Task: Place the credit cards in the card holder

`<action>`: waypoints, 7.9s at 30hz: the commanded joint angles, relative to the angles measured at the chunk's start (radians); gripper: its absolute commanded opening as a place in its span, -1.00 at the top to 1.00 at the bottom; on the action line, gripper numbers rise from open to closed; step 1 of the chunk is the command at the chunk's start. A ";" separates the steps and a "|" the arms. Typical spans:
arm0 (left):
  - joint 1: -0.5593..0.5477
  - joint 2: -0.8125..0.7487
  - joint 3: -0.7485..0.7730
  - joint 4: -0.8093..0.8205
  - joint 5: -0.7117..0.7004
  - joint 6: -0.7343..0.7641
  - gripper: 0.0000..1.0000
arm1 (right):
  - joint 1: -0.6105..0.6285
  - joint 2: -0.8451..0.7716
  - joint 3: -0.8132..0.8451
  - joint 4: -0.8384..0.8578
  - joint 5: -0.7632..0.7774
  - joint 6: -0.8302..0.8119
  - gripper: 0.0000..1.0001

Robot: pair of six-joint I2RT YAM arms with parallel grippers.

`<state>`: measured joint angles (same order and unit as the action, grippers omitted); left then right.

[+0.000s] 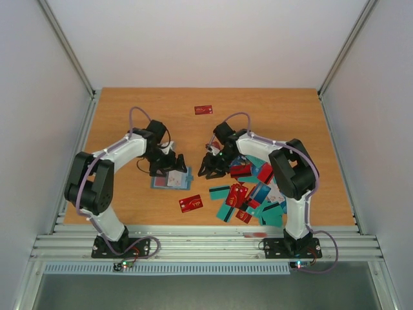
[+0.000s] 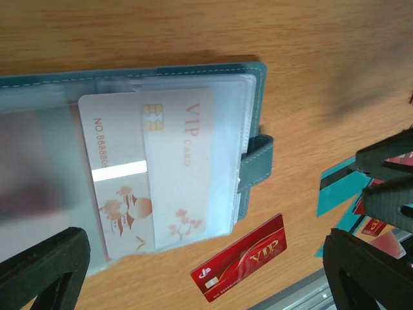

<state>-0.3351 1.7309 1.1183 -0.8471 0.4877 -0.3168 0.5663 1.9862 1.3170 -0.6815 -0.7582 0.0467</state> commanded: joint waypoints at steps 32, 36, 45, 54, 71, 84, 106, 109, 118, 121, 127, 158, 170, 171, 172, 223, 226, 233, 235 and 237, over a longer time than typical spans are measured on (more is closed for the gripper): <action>0.001 0.050 -0.051 0.093 -0.157 0.028 0.17 | 0.089 0.174 0.191 -0.048 -0.027 -0.025 0.39; 0.001 0.058 -0.055 0.106 -0.144 0.031 0.17 | 0.088 0.198 0.209 -0.052 -0.037 -0.028 0.41; 0.001 0.062 -0.073 0.138 -0.095 0.024 0.17 | 0.088 0.231 0.218 -0.046 -0.048 -0.021 0.46; -0.001 0.060 -0.073 0.152 -0.067 0.020 0.17 | 0.088 0.247 0.221 -0.044 -0.053 -0.016 0.47; -0.016 0.039 -0.081 0.199 0.031 -0.026 0.19 | 0.089 0.254 0.226 -0.054 -0.053 -0.018 0.48; -0.034 0.006 -0.129 0.283 0.157 -0.131 0.17 | 0.046 0.132 0.153 -0.104 0.030 -0.097 0.42; -0.035 -0.202 -0.111 0.051 -0.027 -0.019 0.04 | 0.026 -0.020 0.028 0.023 -0.072 0.014 0.30; -0.035 -0.228 -0.123 0.041 -0.050 -0.005 0.09 | 0.027 0.003 0.023 0.075 -0.104 0.049 0.30; -0.002 -0.286 -0.179 -0.023 -0.229 0.038 0.06 | 0.027 0.036 0.013 0.106 -0.117 0.075 0.29; 0.039 -0.310 -0.201 -0.008 -0.212 0.030 -0.05 | 0.027 0.038 0.034 0.043 -0.061 0.025 0.29; 0.063 -0.310 -0.205 0.016 -0.149 0.027 -0.07 | 0.030 0.017 0.070 -0.127 0.097 -0.102 0.28; -0.036 0.136 -0.056 0.324 0.221 -0.101 0.53 | 0.032 0.217 0.223 -0.076 -0.049 -0.117 0.28; -0.038 0.162 -0.086 0.332 0.210 -0.083 0.58 | 0.031 0.246 0.263 -0.135 -0.047 -0.210 0.27; -0.038 0.163 -0.089 0.332 0.210 -0.081 0.57 | 0.031 0.250 0.272 -0.140 -0.029 -0.209 0.27; -0.038 0.166 -0.091 0.333 0.210 -0.079 0.57 | 0.031 0.257 0.282 -0.147 -0.025 -0.206 0.27; -0.026 0.094 0.040 0.179 0.170 -0.046 0.36 | 0.076 0.162 0.073 -0.242 -0.010 -0.294 0.33; 0.000 0.058 0.063 0.112 0.135 -0.001 0.10 | 0.072 0.164 0.051 -0.223 -0.010 -0.278 0.34; 0.113 -0.022 0.018 0.048 0.027 0.096 -0.42 | 0.048 0.181 0.025 -0.167 -0.065 -0.227 0.36; 0.142 -0.016 0.006 0.049 0.011 0.111 -0.44 | 0.044 0.189 0.017 -0.148 -0.089 -0.214 0.37; 0.164 0.000 -0.009 0.067 0.008 0.121 -0.44 | 0.042 0.194 0.006 -0.130 -0.110 -0.199 0.37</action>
<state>-0.2054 1.7206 1.1435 -0.7605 0.5465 -0.2543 0.6155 2.1468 1.3571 -0.8879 -0.8967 -0.1978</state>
